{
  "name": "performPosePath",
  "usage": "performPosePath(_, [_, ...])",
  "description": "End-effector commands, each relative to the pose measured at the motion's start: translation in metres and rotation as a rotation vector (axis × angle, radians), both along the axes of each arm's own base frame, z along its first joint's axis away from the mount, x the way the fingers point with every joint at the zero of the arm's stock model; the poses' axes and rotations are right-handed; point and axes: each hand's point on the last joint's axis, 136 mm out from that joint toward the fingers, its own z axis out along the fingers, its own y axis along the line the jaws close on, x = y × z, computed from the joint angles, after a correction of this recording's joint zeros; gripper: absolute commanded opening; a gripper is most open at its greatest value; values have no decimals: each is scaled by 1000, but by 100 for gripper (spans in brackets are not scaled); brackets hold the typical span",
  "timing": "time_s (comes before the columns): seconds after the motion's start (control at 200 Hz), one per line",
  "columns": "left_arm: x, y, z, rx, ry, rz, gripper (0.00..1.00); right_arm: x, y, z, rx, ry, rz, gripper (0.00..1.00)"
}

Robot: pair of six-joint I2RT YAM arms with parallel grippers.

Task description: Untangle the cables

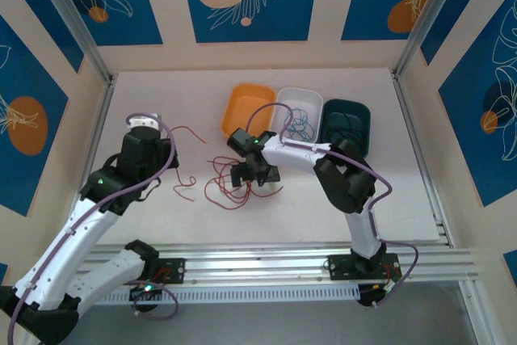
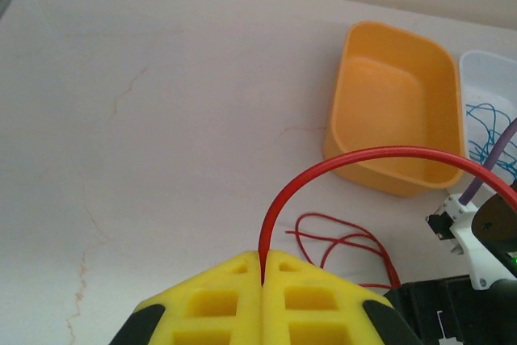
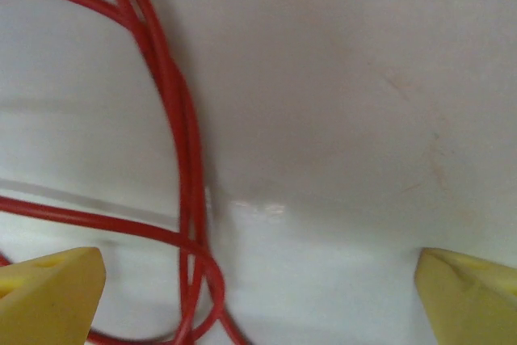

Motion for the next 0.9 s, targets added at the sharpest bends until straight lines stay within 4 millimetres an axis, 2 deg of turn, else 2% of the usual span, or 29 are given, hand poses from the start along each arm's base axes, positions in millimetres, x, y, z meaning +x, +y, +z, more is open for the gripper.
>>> performPosePath(0.0, [2,14,26,72,-50,23,0,-3,-8,-12,-43,38,-8,99])
performPosePath(0.215, [13,21,72,118,-152,39,0,-5,-14,-16,-53,52,-18,99])
performPosePath(0.365, [31,9,99,91,-236,-1,0,-5,-5,-4,4,27,22,100])
performPosePath(0.505, [54,-4,117,66,-303,-29,0,0,7,25,91,-46,53,99])
performPosePath(0.715, [102,-29,128,50,-346,-88,0,8,16,78,228,-181,85,99])
performPosePath(0.895, [141,-56,130,-7,-368,-137,0,14,-3,113,242,-317,42,99])
